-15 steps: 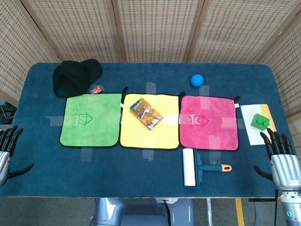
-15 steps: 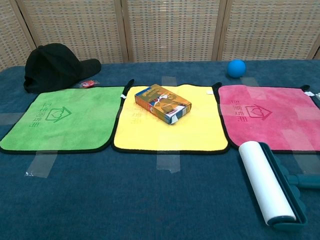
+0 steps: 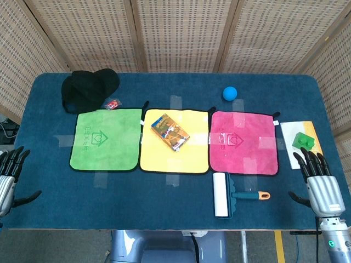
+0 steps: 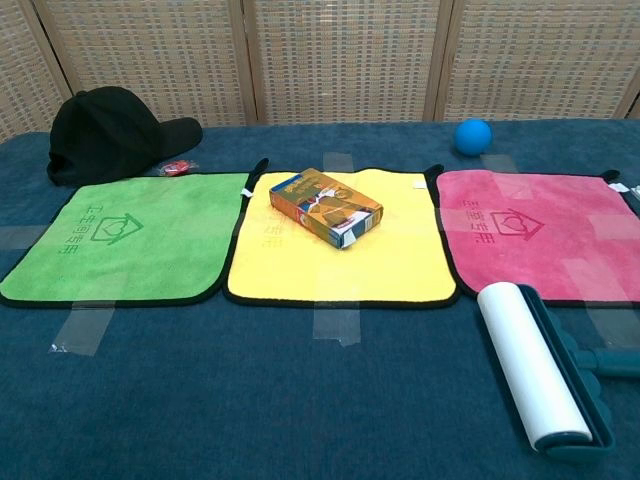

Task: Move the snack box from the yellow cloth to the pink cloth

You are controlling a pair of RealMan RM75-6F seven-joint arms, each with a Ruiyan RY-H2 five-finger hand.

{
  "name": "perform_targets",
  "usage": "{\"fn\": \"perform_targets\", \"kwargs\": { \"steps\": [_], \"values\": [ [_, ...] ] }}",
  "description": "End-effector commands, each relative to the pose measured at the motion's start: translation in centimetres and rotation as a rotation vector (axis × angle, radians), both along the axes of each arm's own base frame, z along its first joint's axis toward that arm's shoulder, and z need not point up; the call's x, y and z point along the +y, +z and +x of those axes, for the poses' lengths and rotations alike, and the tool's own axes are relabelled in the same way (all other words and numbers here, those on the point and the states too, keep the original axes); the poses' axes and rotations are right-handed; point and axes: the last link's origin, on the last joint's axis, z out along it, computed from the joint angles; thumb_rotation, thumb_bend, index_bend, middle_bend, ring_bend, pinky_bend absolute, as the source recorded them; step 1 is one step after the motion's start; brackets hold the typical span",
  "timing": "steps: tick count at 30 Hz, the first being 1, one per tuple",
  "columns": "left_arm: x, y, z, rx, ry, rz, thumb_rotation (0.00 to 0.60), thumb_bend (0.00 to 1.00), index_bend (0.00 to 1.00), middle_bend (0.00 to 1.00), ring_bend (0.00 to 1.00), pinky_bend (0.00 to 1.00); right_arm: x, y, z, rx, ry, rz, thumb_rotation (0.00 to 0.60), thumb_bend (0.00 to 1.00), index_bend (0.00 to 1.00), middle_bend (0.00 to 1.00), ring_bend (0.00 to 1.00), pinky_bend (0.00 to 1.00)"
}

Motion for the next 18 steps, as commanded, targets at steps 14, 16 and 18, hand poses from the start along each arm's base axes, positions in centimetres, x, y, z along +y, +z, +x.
{"fn": "perform_targets", "kwargs": {
  "steps": [14, 16, 18],
  "values": [
    [2.4, -1.9, -0.8, 0.026, 0.06, -0.026, 0.6, 0.0, 0.0, 0.0, 0.0, 0.0, -17.8, -9.5, 15.5, 0.042, 0.32, 0.445, 0.6, 1.0, 0.25, 0.16, 0.09, 0.11],
    [2.8, -1.9, -1.0, 0.029, 0.071, -0.025, 0.6, 0.0, 0.0, 0.0, 0.0, 0.0, -19.4, -11.5, 18.1, 0.072, 0.347, 0.491, 0.6, 1.0, 0.25, 0.16, 0.09, 0.11],
    [3.0, -1.9, -1.3, 0.029, 0.085, -0.021, 0.6, 0.0, 0.0, 0.0, 0.0, 0.0, -20.8, -13.1, 20.3, 0.081, 0.354, 0.523, 0.6, 1.0, 0.25, 0.16, 0.09, 0.11]
  ]
}}
